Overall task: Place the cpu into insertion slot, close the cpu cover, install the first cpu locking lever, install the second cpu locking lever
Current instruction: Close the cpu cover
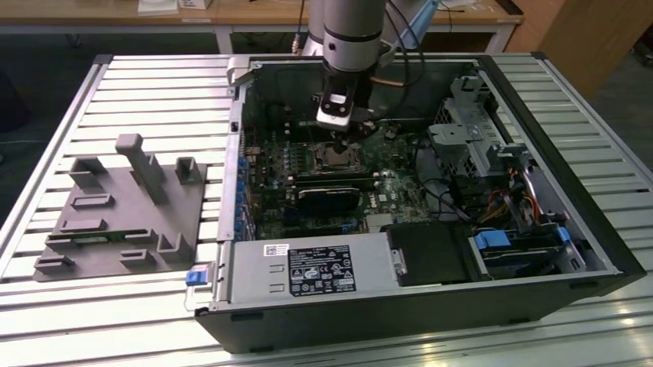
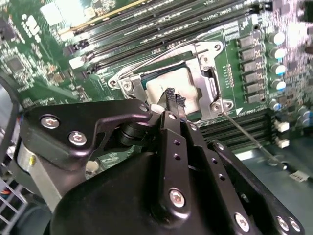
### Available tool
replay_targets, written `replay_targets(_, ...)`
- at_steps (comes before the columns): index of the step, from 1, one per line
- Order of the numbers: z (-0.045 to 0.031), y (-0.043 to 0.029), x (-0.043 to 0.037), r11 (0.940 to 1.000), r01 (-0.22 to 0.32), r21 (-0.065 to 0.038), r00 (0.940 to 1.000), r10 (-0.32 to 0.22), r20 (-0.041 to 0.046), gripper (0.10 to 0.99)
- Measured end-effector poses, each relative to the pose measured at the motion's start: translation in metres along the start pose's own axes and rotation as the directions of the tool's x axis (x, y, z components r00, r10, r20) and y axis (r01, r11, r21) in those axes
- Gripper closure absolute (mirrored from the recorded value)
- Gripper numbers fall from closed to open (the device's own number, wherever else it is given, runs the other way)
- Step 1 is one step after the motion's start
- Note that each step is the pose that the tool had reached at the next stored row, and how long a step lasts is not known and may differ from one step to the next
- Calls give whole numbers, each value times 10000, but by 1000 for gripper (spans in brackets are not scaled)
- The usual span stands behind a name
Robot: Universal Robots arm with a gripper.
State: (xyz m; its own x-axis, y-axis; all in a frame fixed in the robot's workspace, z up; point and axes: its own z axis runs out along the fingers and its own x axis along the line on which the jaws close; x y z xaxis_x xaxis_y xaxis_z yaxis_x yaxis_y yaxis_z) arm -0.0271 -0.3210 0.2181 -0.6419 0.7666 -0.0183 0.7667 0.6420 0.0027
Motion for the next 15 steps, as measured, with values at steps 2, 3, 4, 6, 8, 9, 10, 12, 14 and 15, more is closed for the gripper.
replay_targets(2,1,0,0,9994,356,-4,9994,-356,4,980)
replay_targets(3,1,-1,0,9986,527,0,9986,-527,10,980)
replay_targets(4,1,-1,0,9974,722,4,9974,-722,17,980)
replay_targets(6,2,0,0,9941,1081,4,9941,-1081,24,980)
replay_targets(8,2,0,0,9896,1437,5,9896,-1437,31,980)
replay_targets(9,2,0,0,9869,1615,4,9869,-1615,31,980)
replay_targets(10,3,0,0,9838,1792,-1,9838,-1792,31,980)
replay_targets(12,4,0,0,9765,2155,-9,9765,-2155,31,980)
replay_targets(14,5,0,0,9681,2504,-15,9681,-2504,32,980)
replay_targets(15,5,0,0,9635,2678,-19,9635,-2678,32,980)
